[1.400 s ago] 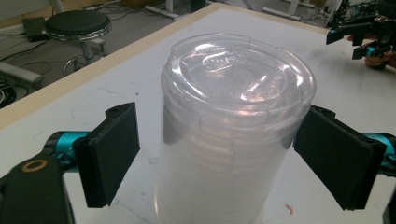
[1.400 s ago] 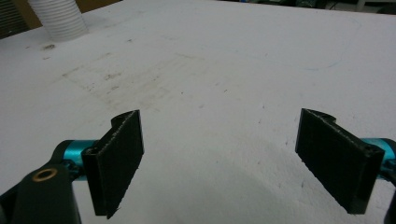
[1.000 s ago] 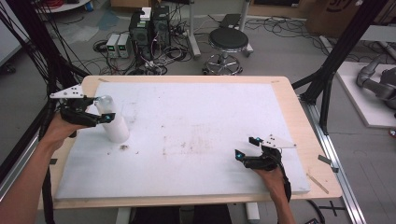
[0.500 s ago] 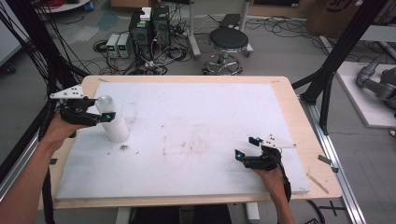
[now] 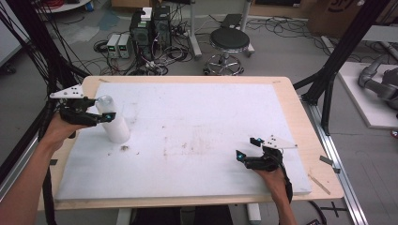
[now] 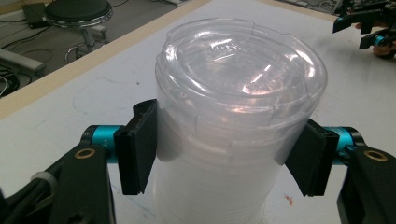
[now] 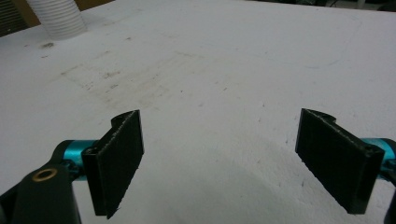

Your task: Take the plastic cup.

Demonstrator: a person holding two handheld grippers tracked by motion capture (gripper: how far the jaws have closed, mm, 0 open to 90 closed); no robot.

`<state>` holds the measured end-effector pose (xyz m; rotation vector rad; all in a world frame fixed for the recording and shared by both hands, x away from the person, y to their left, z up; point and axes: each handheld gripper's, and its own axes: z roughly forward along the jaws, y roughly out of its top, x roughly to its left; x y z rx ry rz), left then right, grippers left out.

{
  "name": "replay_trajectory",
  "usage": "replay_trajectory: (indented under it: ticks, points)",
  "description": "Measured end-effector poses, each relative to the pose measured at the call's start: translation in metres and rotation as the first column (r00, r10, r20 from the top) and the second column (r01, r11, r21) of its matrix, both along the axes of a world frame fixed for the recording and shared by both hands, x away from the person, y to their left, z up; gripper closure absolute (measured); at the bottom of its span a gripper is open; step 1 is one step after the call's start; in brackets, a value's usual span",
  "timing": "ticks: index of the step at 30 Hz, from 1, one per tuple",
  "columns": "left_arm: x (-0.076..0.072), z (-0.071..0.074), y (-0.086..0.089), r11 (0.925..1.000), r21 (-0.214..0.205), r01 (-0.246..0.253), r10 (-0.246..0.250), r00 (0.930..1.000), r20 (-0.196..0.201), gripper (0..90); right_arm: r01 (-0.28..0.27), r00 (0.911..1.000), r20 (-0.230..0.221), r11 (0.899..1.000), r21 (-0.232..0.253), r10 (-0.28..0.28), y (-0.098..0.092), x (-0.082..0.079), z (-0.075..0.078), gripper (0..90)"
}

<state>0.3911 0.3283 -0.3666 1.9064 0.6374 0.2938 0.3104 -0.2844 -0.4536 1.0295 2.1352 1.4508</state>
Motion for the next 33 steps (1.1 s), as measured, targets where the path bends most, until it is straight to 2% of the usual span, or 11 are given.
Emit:
replay_trajectory:
  ticks: [4, 9, 13, 14, 15, 16, 23, 27, 33]
  points:
    - [0.000, 0.007, 0.000, 0.9999, -0.009, -0.005, 0.005, 0.9999, 0.010, 33.3, 0.000, 1.0000, 0.001, 1.000, -0.001, 0.000, 0.000, 0.000, 0.000, 14.9]
    - [-0.001, 0.024, 0.000, 0.9998, -0.019, -0.008, 0.009, 0.9995, 0.031, 33.4, -0.001, 1.0000, 0.002, 1.000, -0.001, 0.001, 0.000, 0.000, 0.000, 14.9]
    - [-0.001, 0.043, 0.002, 0.9999, -0.011, -0.008, 0.008, 0.9988, 0.049, 33.7, -0.001, 1.0000, 0.001, 1.000, 0.000, 0.001, 0.000, 0.000, 0.000, 14.9]
    - [-0.001, 0.049, 0.002, 0.9999, -0.005, -0.010, 0.010, 0.9985, 0.054, 33.7, -0.003, 1.0000, 0.001, 1.000, -0.001, 0.003, 0.000, 0.001, 0.000, 14.9]
    - [-0.001, 0.061, 0.002, 0.9999, -0.008, -0.012, 0.012, 0.9976, 0.069, 33.7, -0.002, 1.0000, 0.001, 1.000, 0.000, 0.002, 0.000, 0.000, 0.000, 14.9]
    - [-0.001, 0.061, 0.002, 0.9999, -0.008, -0.012, 0.012, 0.9976, 0.069, 33.7, -0.002, 1.0000, 0.001, 1.000, 0.000, 0.002, 0.000, 0.000, 0.000, 14.9]
    - [-0.002, 0.103, 0.000, 0.9998, 0.017, -0.015, 0.013, 0.9937, 0.111, 33.8, -0.002, 1.0000, 0.002, 1.000, 0.000, 0.002, 0.000, 0.000, 0.000, 14.9]
    - [-0.004, 0.111, -0.002, 0.9996, 0.024, -0.014, 0.011, 0.9928, 0.119, 34.0, -0.003, 1.0000, 0.001, 1.000, 0.001, 0.003, 0.000, 0.000, 0.000, 14.9]
    - [-0.006, 0.111, -0.004, 0.9994, 0.033, -0.010, 0.006, 0.9935, 0.113, 34.1, -0.002, 1.0000, 0.001, 1.000, 0.005, 0.002, 0.000, 0.000, 0.000, 14.9]
